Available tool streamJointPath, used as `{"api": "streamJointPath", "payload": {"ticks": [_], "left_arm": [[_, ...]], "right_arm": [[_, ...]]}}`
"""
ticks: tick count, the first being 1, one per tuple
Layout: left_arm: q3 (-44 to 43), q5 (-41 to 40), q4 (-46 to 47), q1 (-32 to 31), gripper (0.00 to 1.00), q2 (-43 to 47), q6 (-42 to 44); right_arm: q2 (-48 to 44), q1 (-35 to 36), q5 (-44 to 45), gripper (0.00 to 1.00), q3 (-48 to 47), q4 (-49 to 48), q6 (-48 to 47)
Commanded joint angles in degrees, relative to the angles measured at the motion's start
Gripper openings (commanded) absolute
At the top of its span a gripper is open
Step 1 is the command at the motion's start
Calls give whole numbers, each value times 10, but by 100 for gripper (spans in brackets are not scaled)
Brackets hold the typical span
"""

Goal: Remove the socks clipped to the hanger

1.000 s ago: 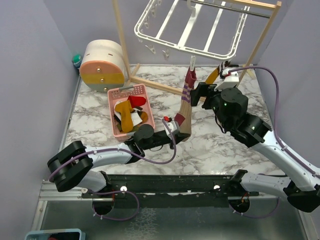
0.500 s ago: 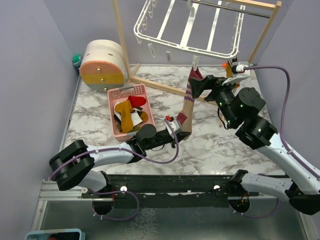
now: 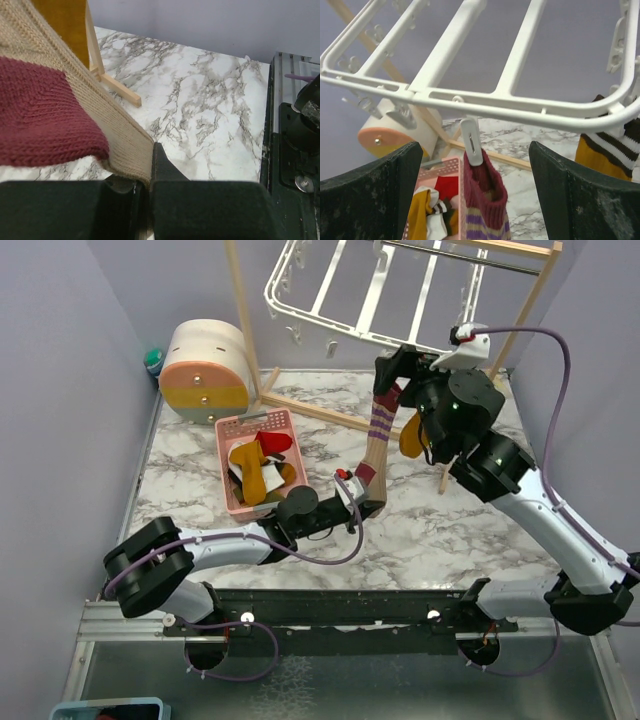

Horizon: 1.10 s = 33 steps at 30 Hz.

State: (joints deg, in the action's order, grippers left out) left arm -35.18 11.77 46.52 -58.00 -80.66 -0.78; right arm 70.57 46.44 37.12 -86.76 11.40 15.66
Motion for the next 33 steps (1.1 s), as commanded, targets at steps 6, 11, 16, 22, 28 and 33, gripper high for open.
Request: {"api": "streamJointPath", "payload": {"ticks": [6, 11, 16, 22, 28, 33], "left_arm": [[-26, -7, -28, -13, 0, -38, -13], [-35, -4, -31, -14, 0, -51, -16], [-35, -6, -34, -14, 0, -49, -18], [-31, -9, -42, -14, 0, -39, -16], [-29, -8, -57, -15, 0, -24, -11], [-26, -10, -72, -14, 0, -6, -7]], "right_arm": [[99, 4, 96, 93, -155, 158, 0], [60, 3, 58, 95, -98, 113, -6], [-60, 4, -31, 100, 66, -58, -35], [-183, 2, -144, 100, 244, -179, -71], [-207, -7, -359, 100, 284, -196, -59], [-169, -62, -553, 100, 266, -190, -14]]}}
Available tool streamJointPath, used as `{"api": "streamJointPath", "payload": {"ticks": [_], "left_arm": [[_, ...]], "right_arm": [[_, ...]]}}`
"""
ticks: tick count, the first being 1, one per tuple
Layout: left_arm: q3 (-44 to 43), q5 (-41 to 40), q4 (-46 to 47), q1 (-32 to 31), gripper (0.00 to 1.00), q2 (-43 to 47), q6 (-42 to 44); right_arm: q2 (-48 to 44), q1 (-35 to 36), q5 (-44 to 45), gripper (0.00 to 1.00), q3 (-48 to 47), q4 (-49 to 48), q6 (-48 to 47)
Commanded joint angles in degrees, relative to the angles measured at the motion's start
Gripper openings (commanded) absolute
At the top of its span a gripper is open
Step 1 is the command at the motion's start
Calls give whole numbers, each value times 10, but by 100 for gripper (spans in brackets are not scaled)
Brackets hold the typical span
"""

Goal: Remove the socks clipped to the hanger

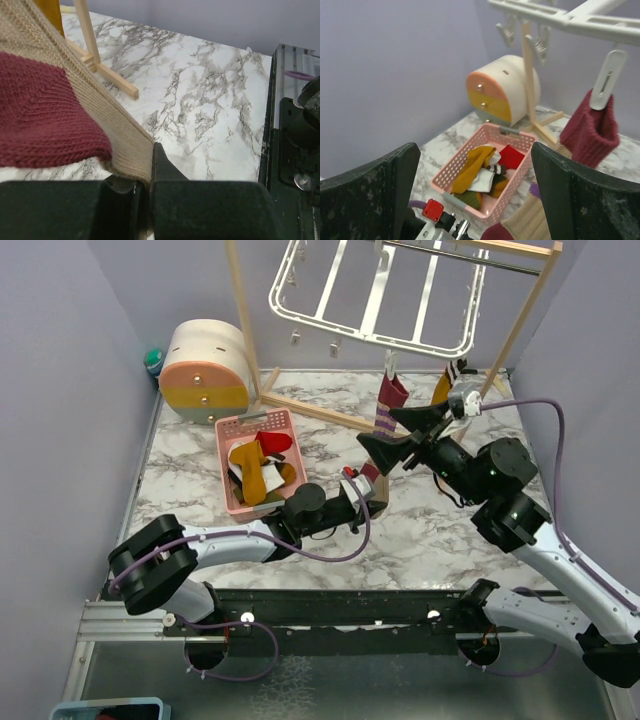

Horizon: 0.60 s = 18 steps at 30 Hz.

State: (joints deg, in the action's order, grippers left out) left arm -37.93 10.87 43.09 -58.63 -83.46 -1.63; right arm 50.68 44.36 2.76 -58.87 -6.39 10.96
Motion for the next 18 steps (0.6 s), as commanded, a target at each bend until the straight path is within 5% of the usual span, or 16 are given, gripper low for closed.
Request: {"api": "streamJointPath", "payload": {"ticks": [1, 8, 13, 18], "left_arm": [[2, -2, -41, -8, 0, 26, 2], [2, -6, -53, -8, 0, 37, 3], [2, -6, -60, -8, 0, 46, 5], [6, -7, -71, -8, 0, 54, 9]], "right_arm": [[45, -61, -259, 100, -20, -14, 51], [90, -236, -479, 100, 19, -225, 250], [108, -324, -540, 99, 48, -352, 354], [113, -368, -556, 98, 49, -372, 367]]}}
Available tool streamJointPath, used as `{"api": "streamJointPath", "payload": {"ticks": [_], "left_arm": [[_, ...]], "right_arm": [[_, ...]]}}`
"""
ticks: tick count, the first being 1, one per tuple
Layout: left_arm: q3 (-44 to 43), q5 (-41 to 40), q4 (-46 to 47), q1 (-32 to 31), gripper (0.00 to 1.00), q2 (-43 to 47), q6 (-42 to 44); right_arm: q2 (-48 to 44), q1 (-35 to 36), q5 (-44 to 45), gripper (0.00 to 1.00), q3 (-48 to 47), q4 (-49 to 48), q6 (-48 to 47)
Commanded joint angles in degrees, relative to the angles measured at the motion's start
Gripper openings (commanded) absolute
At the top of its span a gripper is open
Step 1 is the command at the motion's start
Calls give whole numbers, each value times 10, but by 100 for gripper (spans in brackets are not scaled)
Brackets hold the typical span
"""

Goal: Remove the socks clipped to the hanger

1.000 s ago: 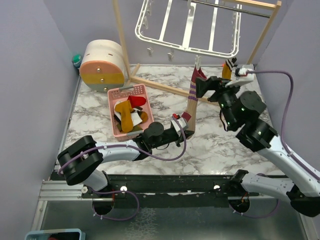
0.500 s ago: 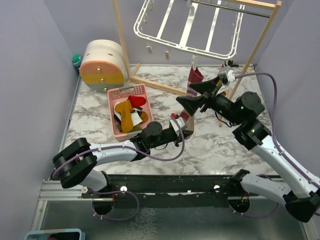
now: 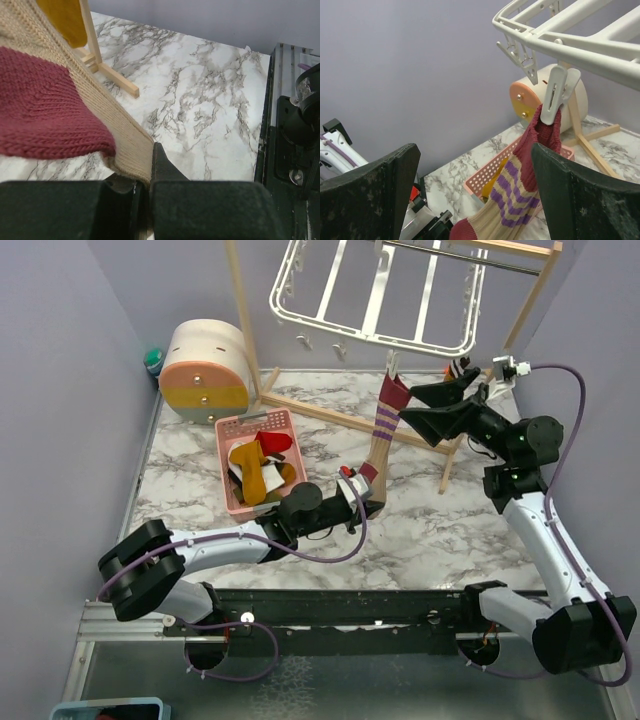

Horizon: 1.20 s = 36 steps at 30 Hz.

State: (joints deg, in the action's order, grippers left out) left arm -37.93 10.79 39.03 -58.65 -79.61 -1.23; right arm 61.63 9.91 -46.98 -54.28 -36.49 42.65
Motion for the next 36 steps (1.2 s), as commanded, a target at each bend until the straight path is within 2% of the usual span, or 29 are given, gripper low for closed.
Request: {"api": "streamJointPath", "payload": {"ticks": [1, 5, 11, 22, 36], "left_arm": [[6, -6, -31, -8, 0, 16, 5], [3, 0, -36, -8, 0, 15, 5], [-2, 5, -42, -8, 0, 19, -2], [-9, 10, -50, -8, 0, 19, -9], [-10, 12, -60, -9, 0, 26, -17]], "right_arm": [[8, -26, -58, 98, 4, -76, 50], [43, -28, -36, 97, 12, -136, 75], [125, -28, -8, 97, 4, -282, 162], [249, -28, 57, 95, -6, -480, 282], [282, 16, 129, 92, -26, -511, 271]]}}
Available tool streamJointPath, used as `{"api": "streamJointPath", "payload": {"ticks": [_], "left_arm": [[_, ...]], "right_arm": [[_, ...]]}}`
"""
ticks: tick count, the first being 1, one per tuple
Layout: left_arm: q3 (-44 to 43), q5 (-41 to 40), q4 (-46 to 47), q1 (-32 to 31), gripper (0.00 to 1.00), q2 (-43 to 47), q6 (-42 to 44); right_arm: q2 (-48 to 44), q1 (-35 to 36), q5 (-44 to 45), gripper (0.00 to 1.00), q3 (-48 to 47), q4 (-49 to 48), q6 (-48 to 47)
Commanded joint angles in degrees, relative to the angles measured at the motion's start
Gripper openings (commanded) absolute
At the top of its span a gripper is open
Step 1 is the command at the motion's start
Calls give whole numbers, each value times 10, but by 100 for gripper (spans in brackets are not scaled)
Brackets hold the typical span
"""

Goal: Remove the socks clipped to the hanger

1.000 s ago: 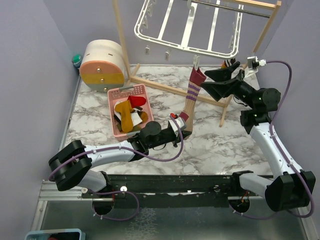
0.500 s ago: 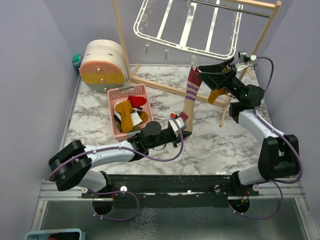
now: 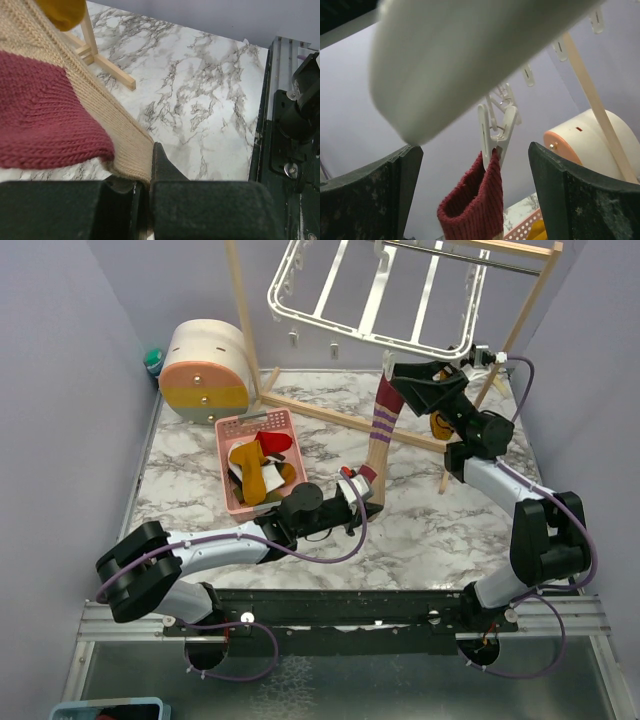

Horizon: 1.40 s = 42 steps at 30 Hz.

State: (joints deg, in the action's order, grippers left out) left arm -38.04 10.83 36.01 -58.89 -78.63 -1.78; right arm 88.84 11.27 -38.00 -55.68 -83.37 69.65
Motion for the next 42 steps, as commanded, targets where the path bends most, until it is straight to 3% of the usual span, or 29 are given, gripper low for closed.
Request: {"api": "streamJointPath", "payload": {"ticks": [1, 19, 35, 42], "left_arm": [[-8, 11, -30, -7, 0, 17, -11], [-7, 7, -37, -11, 0, 19, -17], [-4, 3, -42, -15, 0, 19, -23], [-5, 1, -44, -16, 0, 19, -25]], "right_arm": [[10, 3, 44, 92, -11, -42, 1], [26, 51, 101, 80, -25, -28, -34], [38, 66, 126, 55, -35, -26, -38], [40, 68, 127, 48, -36, -25, -37]]}}
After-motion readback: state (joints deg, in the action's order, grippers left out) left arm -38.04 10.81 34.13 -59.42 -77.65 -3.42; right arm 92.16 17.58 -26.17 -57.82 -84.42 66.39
